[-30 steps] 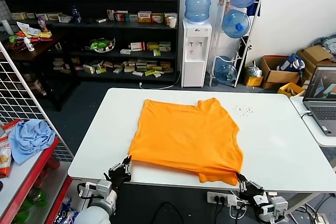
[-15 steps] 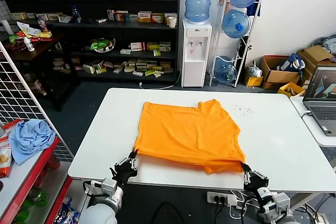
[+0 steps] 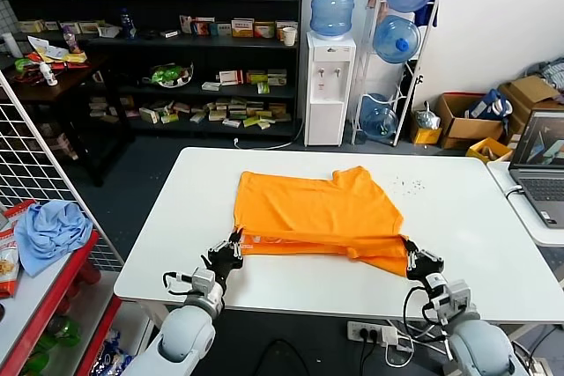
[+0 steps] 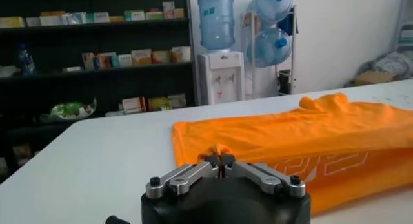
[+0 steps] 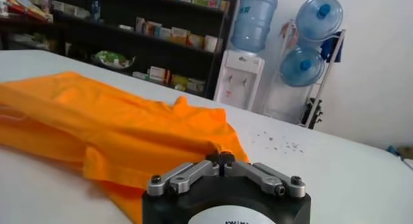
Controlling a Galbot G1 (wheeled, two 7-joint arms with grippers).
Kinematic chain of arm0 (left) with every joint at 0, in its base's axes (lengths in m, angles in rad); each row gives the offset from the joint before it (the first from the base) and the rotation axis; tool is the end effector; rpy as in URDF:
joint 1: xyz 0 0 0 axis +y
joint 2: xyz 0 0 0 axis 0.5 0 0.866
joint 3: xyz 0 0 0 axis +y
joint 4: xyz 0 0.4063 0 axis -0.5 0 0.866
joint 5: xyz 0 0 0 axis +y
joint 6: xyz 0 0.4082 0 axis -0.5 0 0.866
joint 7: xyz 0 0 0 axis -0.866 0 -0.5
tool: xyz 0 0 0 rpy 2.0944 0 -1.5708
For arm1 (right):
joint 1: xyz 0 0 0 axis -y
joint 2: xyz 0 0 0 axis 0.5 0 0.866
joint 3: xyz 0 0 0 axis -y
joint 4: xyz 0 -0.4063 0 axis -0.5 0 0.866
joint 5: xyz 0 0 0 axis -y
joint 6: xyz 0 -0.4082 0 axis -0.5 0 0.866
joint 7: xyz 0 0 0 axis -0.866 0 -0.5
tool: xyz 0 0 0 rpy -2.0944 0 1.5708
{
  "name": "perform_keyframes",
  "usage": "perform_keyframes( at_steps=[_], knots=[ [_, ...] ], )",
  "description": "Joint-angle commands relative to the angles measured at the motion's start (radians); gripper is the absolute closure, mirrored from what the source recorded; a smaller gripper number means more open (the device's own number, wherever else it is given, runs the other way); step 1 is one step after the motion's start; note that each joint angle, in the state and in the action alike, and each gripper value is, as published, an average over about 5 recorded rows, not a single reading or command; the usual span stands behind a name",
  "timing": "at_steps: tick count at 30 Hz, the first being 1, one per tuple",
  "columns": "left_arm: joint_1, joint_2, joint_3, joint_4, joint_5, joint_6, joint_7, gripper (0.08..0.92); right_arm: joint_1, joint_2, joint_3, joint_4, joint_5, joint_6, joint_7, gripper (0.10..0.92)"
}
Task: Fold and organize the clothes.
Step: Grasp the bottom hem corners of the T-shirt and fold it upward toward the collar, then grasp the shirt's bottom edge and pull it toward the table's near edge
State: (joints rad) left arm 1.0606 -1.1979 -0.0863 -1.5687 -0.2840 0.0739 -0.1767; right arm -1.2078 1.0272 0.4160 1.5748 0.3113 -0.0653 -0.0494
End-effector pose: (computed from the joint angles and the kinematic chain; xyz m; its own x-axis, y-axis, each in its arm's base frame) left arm 0.3638 -0.0126 -0.4471 -0.9490 0.2178 0.2280 0.2437 0.9655 0.0920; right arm 0.3416 -0.1718 -0.4292 -0.9510 -0.1264 0.2822 -0.1856 0.9632 -0.1941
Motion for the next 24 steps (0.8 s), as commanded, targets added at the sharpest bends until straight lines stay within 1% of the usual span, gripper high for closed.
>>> perform_keyframes(
  at_steps=[1, 3, 5, 8, 15, 18, 24],
  knots=[
    [-0.127, -0.002, 0.050, 0.114, 0.006, 0.006, 0.015, 0.895, 0.156, -0.005, -0.073, -0.125, 0.058, -0.075, -0.021, 0.901],
    [-0.117, 0.008, 0.053, 0.104, 0.005, 0.005, 0.019, 0.895, 0.146, -0.008, -0.070, -0.112, 0.077, -0.114, -0.037, 0.896],
    [-0.098, 0.019, 0.049, 0.081, -0.003, -0.001, 0.019, 0.886, 0.122, -0.012, -0.058, -0.086, 0.101, -0.145, -0.039, 0.869],
    [-0.054, 0.042, 0.039, 0.030, -0.033, 0.000, 0.015, 0.829, 0.059, -0.020, -0.033, -0.023, 0.140, -0.182, -0.023, 0.773],
    [0.042, 0.095, 0.017, -0.067, -0.083, 0.017, 0.004, 0.605, -0.120, -0.044, 0.014, 0.158, 0.177, -0.263, -0.007, 0.557],
    [0.054, 0.100, 0.007, -0.072, -0.110, 0.027, -0.003, 0.510, -0.163, -0.044, 0.026, 0.190, 0.163, -0.274, -0.003, 0.470],
    [0.037, 0.092, 0.001, -0.053, -0.176, 0.047, -0.015, 0.336, -0.192, -0.034, 0.037, 0.183, 0.123, -0.275, 0.010, 0.297]
  ],
)
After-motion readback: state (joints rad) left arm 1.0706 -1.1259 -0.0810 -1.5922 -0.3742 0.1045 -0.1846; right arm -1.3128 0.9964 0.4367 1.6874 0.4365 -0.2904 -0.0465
